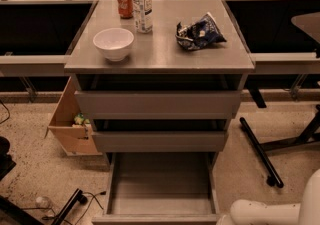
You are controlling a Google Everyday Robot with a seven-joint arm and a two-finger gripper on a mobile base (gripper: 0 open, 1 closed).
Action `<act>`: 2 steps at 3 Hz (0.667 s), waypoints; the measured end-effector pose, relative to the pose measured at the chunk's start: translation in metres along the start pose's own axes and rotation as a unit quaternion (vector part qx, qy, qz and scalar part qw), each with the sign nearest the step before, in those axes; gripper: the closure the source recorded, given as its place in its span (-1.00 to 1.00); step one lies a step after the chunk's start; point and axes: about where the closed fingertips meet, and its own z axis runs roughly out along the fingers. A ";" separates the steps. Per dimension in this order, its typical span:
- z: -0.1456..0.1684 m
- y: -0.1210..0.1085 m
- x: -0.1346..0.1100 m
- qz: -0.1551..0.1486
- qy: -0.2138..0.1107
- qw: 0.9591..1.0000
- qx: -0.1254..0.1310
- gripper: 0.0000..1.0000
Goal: Close bottom drawer
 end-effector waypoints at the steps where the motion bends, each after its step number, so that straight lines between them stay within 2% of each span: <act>1: 0.057 -0.005 0.007 -0.017 -0.020 1.000 0.007 1.00; 2: 0.101 -0.021 -0.001 -0.031 -0.043 0.999 0.009 1.00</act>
Offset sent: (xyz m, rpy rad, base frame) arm 0.0509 0.0432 -0.1526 0.1132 -0.1383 0.0327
